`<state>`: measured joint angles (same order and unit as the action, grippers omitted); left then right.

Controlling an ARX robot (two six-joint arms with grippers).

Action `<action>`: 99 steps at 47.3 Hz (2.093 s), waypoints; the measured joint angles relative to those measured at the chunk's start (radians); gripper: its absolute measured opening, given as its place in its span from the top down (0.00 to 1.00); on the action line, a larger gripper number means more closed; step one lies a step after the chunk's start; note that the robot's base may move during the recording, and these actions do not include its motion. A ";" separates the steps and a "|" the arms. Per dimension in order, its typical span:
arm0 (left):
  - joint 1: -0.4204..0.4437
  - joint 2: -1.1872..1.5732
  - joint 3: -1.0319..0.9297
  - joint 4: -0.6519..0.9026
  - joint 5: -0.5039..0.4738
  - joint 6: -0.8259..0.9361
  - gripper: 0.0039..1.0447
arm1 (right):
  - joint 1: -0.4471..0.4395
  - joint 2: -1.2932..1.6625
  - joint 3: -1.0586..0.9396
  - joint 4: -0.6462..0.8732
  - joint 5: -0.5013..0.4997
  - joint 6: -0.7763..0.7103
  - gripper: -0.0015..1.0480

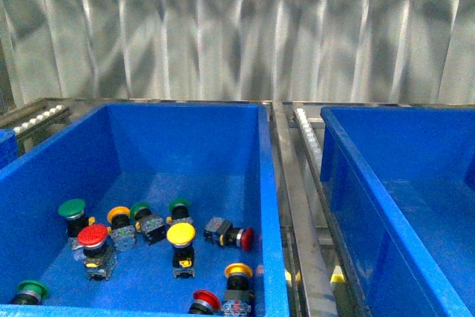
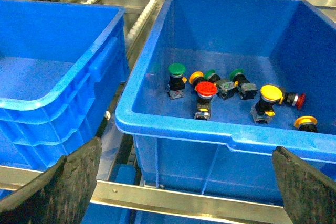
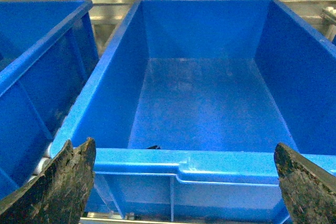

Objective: Pick red and yellow buttons and place in box

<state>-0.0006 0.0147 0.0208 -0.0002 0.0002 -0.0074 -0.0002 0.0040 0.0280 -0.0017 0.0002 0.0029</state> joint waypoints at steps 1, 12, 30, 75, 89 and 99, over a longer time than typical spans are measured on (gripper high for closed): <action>0.000 0.000 0.000 0.000 0.000 0.000 0.07 | 0.000 0.000 0.000 0.000 0.000 0.000 0.06; 0.000 0.000 0.000 0.000 0.000 0.000 0.07 | 0.000 0.000 0.000 0.000 0.000 0.000 0.06; 0.000 0.000 0.000 0.000 0.000 0.000 0.07 | 0.000 0.000 0.000 0.000 0.000 0.000 0.06; -0.132 0.640 0.342 0.307 -0.200 -0.066 0.07 | 0.000 0.000 0.000 0.000 0.000 0.000 0.06; -0.181 1.238 0.793 0.086 -0.120 -0.004 0.07 | 0.000 0.000 0.000 0.000 0.000 0.000 0.06; -0.269 1.530 1.091 -0.107 -0.161 -0.023 0.07 | 0.000 0.000 0.000 0.000 0.000 0.000 0.06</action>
<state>-0.2699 1.5452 1.1118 -0.1074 -0.1612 -0.0299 -0.0002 0.0040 0.0280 -0.0017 0.0002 0.0029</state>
